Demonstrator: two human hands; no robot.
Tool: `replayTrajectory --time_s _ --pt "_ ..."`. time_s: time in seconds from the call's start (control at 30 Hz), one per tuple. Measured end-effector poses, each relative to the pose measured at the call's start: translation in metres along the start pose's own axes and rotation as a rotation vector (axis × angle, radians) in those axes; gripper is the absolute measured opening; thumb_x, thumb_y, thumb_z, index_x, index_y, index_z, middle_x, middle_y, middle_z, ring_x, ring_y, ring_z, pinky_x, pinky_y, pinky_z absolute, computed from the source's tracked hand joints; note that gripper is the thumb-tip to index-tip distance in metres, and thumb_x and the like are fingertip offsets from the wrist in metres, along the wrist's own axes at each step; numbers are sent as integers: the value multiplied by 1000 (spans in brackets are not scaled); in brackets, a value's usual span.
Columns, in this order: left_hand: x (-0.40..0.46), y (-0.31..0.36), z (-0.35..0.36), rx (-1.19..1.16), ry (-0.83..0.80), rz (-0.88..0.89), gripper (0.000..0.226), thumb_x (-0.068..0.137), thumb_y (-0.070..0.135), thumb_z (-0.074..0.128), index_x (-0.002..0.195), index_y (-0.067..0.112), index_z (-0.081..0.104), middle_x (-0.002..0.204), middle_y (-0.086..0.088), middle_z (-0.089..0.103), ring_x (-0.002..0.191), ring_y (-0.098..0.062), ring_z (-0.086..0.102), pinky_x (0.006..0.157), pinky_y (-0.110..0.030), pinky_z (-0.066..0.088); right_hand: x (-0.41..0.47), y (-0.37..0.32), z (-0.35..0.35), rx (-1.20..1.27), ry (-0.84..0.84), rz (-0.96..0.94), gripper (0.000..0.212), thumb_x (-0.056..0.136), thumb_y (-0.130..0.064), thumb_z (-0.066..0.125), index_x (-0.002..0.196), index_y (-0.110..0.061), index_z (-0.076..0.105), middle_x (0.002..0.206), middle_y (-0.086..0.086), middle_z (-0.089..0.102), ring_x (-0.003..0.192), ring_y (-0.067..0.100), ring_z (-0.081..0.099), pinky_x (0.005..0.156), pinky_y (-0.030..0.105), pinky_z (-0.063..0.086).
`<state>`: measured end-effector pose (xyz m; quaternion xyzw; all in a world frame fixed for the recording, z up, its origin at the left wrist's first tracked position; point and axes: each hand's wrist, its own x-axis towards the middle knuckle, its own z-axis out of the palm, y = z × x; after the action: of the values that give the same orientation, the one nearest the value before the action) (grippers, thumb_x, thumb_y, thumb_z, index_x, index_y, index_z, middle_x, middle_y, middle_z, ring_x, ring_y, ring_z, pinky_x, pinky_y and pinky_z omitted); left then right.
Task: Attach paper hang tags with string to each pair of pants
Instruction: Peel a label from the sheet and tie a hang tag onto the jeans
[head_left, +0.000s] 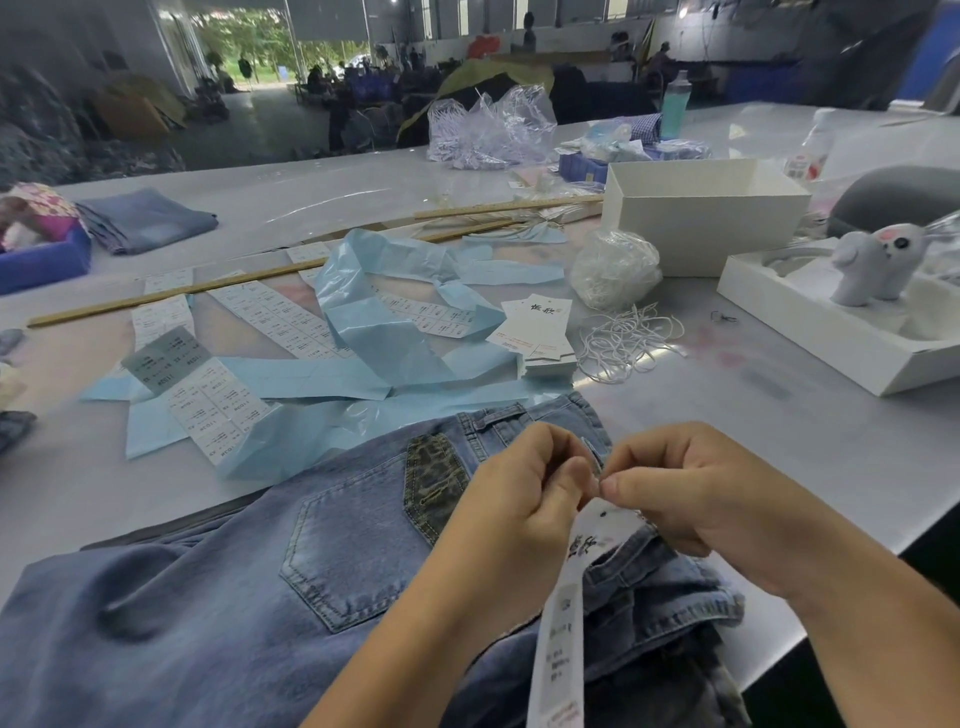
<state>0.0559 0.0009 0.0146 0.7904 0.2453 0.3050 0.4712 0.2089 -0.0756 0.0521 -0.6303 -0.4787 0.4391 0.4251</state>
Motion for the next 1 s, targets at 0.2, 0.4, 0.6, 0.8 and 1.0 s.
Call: replayTrajectory --time_s 0.2,0.4,0.6,0.8,1.0 --pt "1 0 0 -29 -65 -7 11 93 36 48 86 32 55 67 15 54 59 -3 42 55 -22 35 0 -4 -2 -7 -46 62 13 62 -24 68 65 -12 71 46 3 39 45 16 23 51 37 13" --pt "7 6 -3 -300 -129 -84 14 91 30 51 80 25 58 62 12 56 53 -6 41 53 -21 35 0 -10 -4 111 -42 66 10 61 -13 64 63 -4 63 41 3 35 34 8 24 38 16 23" --pt "10 -11 -4 269 -105 -288 16 91 44 60 91 28 61 82 10 65 71 -6 58 72 -33 53 -1 -5 -13 92 73 137 15 81 7 59 68 1 55 44 4 44 35 9 25 37 18 21" --pt "12 -10 6 574 -143 -240 25 89 52 59 96 28 62 90 11 55 83 -11 54 69 -29 45 1 3 -3 -48 152 185 19 70 12 71 71 -4 60 45 -1 52 38 9 51 35 18 28" --pt "13 -10 1 418 -147 -271 8 92 32 58 85 29 56 79 9 59 71 -7 54 58 -28 42 5 -3 1 -169 178 78 26 69 13 71 60 -12 69 57 5 66 55 16 61 49 22 42"
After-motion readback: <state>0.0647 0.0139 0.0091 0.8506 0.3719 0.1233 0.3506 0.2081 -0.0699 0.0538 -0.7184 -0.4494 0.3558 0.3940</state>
